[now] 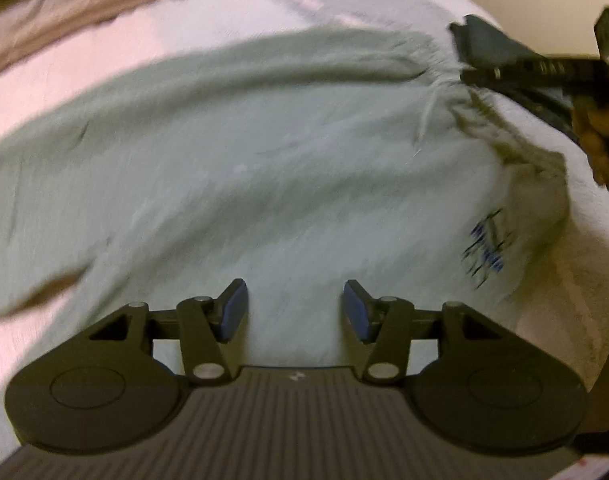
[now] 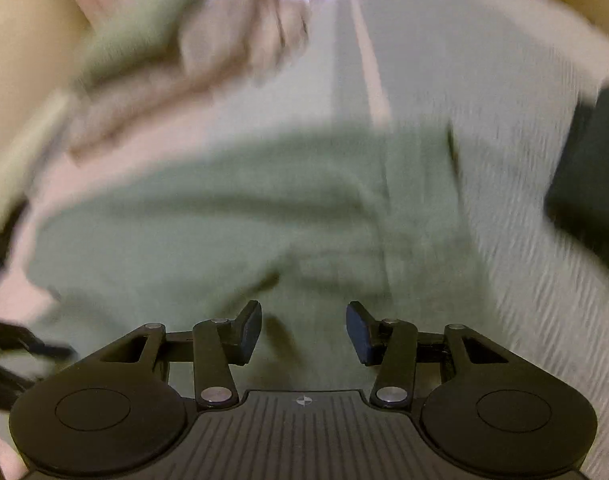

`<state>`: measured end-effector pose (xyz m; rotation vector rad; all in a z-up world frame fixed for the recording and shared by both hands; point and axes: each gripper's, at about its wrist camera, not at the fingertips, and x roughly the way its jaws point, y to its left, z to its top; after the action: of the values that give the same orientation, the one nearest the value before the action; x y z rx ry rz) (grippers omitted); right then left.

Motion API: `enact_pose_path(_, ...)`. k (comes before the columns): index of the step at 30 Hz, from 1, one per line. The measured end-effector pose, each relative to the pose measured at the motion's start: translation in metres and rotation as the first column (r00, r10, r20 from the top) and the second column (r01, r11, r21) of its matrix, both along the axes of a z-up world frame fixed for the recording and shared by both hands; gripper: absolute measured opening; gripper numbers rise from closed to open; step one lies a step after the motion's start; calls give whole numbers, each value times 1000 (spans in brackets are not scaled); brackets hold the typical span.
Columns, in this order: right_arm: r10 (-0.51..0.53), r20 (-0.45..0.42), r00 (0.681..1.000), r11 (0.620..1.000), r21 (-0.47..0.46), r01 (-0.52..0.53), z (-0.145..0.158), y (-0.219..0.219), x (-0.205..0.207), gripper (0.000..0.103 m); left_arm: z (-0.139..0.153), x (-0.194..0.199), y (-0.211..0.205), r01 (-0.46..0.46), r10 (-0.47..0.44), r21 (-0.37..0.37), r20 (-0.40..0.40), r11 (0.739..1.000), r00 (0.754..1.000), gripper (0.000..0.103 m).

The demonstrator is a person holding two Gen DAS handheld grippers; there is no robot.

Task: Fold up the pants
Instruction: 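Release the sweatpants and raise both grippers above the bed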

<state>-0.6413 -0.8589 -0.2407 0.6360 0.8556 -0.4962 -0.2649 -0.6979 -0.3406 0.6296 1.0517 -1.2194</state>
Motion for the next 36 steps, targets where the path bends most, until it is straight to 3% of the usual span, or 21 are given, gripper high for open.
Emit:
enact_pose_path(1,12,-47,999,1000,-8,-13,-6,3,4,44,-6,4,6,-15,15,11,-15,1000,1000,48)
enact_pose_path(4,-29,-76,997,998,-52,25,12,12,10,44,-11,7,23,-22,23,20,-12,1000,1000,48)
enact_pose_path(8,-53,-53,997,996,-71,49,43,37,10,46,7,10,56,-47,47,-13,-2,999,999,48)
enact_pose_path(12,-42,-87,995,998,-58,37,63,75,17,48,26,18,104,-99,99,-20,-1,995,995,49)
enact_pose_path(18,-207,-123,971,978,-15,206,99,125,14,55,66,38,159,-195,195,-32,-13,980,981,49)
enact_pose_path(22,-271,-115,956,963,-27,269,135,149,8,60,96,47,180,-217,216,-68,-11,974,976,56)
enact_pose_path(29,-281,-101,954,959,-52,277,177,172,-3,64,138,49,198,-173,176,-106,18,979,984,63)
enact_pose_path(36,-221,-114,969,975,-40,217,194,173,-28,68,162,25,232,-307,311,-87,42,948,949,73)
